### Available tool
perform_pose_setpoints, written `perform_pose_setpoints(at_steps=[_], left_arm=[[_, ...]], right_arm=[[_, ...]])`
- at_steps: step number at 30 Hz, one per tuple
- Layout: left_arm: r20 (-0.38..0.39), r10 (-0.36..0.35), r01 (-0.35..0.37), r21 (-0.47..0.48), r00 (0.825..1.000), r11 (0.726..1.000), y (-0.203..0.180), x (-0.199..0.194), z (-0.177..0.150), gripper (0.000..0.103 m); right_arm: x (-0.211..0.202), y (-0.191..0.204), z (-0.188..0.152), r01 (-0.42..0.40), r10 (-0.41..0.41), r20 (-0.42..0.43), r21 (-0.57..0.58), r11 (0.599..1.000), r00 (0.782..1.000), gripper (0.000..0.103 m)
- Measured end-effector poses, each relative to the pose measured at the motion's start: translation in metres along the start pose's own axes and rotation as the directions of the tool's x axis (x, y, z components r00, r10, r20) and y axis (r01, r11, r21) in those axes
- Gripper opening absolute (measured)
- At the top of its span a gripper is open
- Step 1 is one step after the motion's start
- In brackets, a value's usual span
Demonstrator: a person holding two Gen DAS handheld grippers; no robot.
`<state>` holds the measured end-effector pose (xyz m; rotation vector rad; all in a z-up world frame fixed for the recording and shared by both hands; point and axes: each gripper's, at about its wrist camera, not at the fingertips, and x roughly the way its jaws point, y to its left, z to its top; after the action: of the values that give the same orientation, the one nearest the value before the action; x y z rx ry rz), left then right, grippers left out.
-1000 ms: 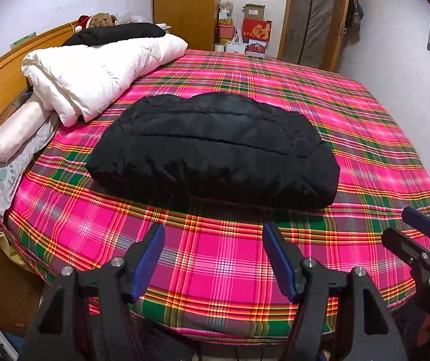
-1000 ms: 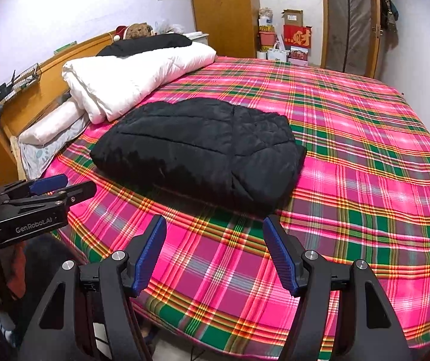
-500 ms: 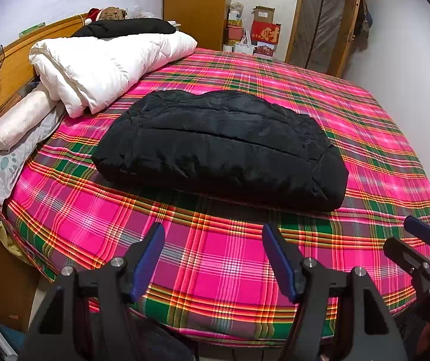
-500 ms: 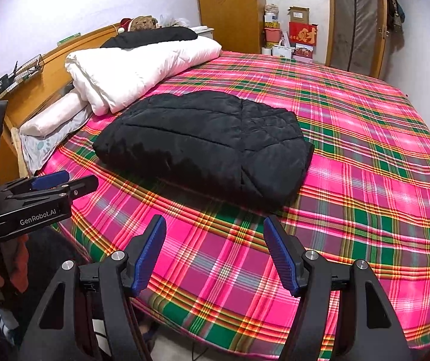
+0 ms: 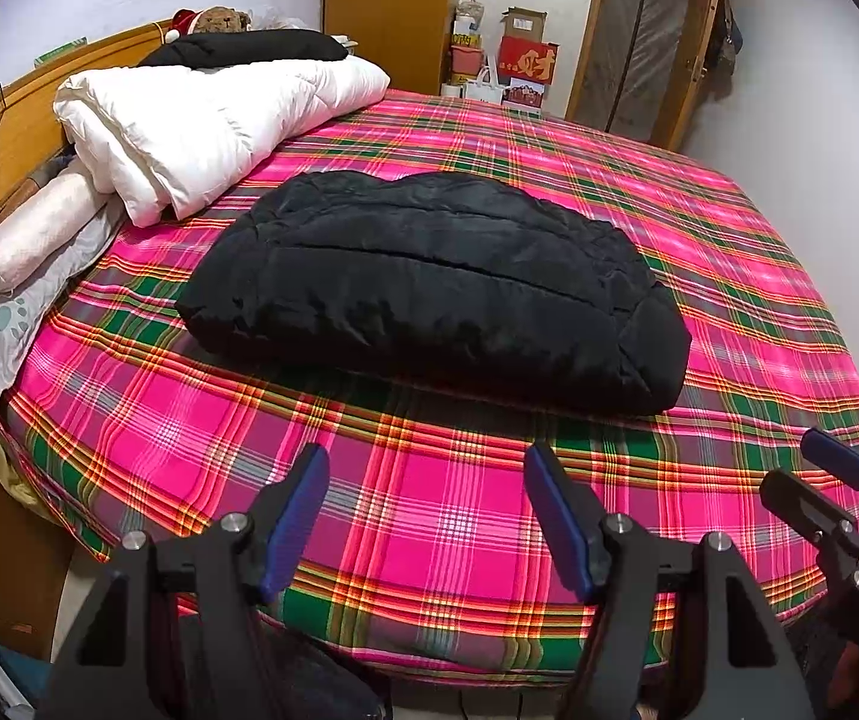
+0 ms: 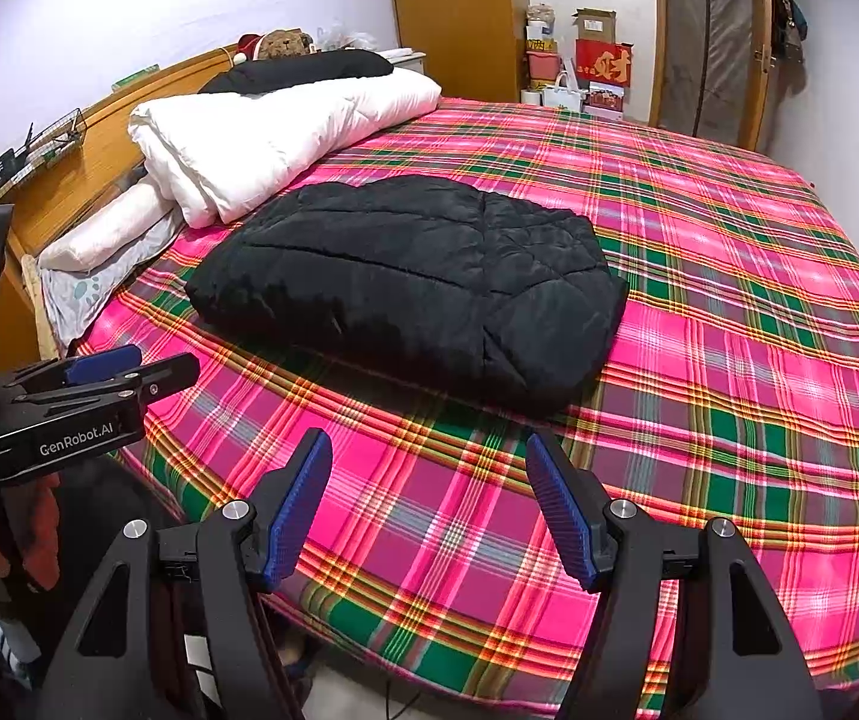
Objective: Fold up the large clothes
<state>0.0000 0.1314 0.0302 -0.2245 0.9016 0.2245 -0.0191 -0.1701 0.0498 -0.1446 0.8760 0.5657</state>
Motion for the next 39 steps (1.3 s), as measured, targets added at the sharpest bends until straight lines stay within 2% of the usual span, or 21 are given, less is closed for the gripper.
perform_pose_setpoints(at_steps=[39], left_arm=[[0.021,-0.006,0.005,0.014,1.0,1.0,0.0014,-0.0067,0.0039,0.069]], right_arm=[[-0.0001,-0.0001,-0.0005,-0.006,0.006,-0.003,-0.008,1.0,1.0,0.067]])
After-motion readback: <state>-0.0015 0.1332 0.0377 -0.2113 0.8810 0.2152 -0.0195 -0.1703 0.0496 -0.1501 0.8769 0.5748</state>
